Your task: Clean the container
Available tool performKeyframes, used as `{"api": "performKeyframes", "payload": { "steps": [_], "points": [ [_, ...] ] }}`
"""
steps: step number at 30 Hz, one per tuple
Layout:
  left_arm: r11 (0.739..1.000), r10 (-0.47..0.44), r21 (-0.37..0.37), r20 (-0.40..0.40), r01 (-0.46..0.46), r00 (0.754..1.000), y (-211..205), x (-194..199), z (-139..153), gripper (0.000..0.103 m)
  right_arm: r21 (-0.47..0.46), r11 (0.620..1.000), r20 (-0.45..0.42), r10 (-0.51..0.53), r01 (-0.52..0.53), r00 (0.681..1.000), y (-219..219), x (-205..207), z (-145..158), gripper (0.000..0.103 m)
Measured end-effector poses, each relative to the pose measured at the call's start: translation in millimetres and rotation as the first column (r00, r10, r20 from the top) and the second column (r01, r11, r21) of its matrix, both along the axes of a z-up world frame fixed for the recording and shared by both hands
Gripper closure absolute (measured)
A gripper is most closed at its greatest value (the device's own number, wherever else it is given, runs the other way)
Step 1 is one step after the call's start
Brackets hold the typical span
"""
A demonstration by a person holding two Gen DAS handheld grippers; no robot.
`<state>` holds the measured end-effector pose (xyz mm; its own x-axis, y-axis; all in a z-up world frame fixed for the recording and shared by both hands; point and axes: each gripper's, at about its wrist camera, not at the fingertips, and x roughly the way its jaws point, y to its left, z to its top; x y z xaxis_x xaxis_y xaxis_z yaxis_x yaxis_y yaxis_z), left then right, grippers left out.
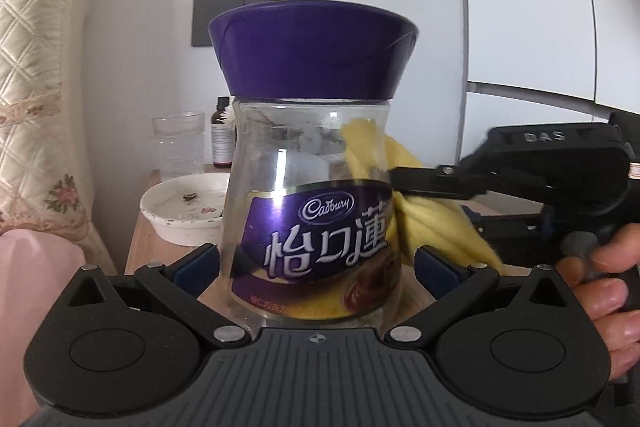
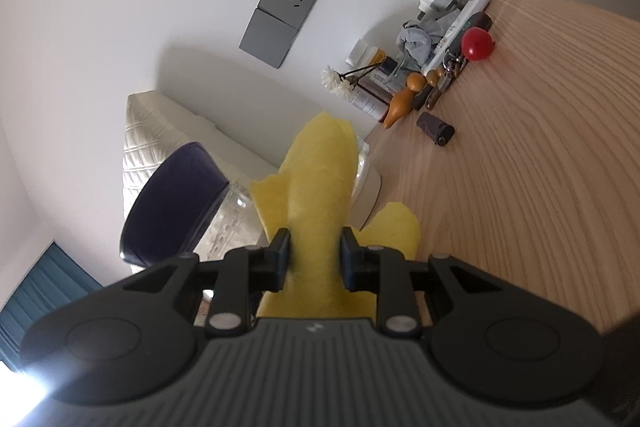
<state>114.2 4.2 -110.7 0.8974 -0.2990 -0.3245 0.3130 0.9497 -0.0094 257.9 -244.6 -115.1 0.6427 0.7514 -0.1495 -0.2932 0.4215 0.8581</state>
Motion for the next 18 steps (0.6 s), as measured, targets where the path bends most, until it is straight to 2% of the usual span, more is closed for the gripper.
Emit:
{"api": "performKeyframes", "payload": {
  "steps": [3,7,14,18],
  "points": [
    [1.000,0.017,-0.015,-0.001,-0.017,1.000,-3,7,2,0.000,-0.008,1.000,0.004,-0.016,0.016,1.000,3,0,4,0.077],
    [0.999,-0.033,0.009,0.005,0.033,0.999,-9,2,1,0.000,-0.003,0.999,-0.005,-0.035,0.035,0.999,1,2,8,0.077],
    [0.988,-0.015,0.152,0.061,0.006,0.998,-21,8,-11,0.000,0.028,0.997,-0.037,-0.067,0.068,0.997,-10,-12,10,0.076],
    [0.985,0.003,0.173,0.078,-0.016,0.997,-24,14,-14,0.000,0.095,0.994,-0.011,-0.046,0.047,0.999,-13,-34,29,0.076]
  ]
}}
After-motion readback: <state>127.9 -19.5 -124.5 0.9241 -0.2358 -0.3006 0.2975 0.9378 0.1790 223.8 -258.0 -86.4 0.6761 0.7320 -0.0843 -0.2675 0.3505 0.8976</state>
